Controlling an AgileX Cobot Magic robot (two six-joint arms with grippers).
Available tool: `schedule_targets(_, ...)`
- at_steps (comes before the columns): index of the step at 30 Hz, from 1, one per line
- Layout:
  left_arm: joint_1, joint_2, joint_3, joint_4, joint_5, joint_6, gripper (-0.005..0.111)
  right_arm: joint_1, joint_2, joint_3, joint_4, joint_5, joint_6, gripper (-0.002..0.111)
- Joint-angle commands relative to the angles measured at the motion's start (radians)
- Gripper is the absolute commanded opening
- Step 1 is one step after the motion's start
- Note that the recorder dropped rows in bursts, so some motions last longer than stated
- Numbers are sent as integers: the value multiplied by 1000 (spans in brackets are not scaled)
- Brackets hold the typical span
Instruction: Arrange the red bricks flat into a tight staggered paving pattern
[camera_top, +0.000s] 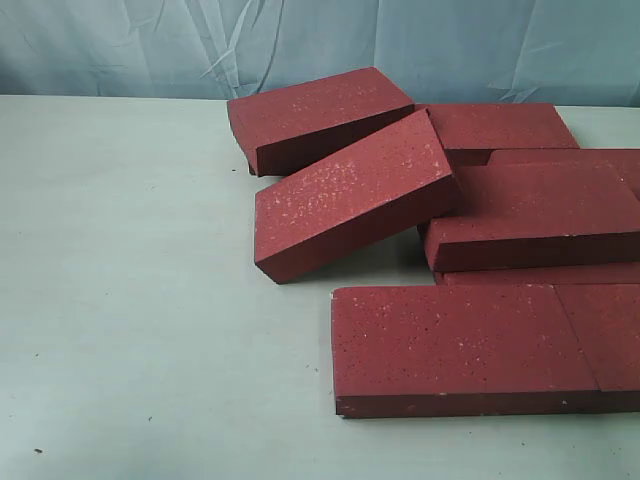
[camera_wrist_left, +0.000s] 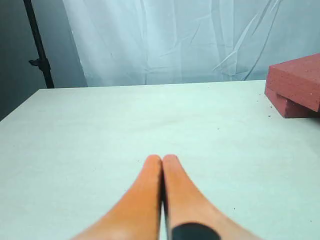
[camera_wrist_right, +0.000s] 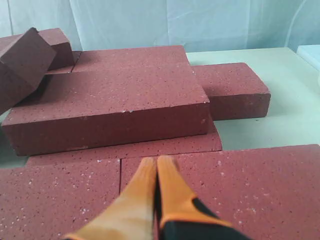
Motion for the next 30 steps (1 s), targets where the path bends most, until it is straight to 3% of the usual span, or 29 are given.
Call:
schedule_targets(1,0,-5,5,-4,-2,0,0,3,-6,5,2,-13,0,-1)
schedule_targets(20,0,-5,5,-2,-2,0,0,3,-6,5,-6,-34,0,-1)
schedule_targets(30,0,-5,5,-2,-2,0,0,3,-6,5,-6,-370,0,-1)
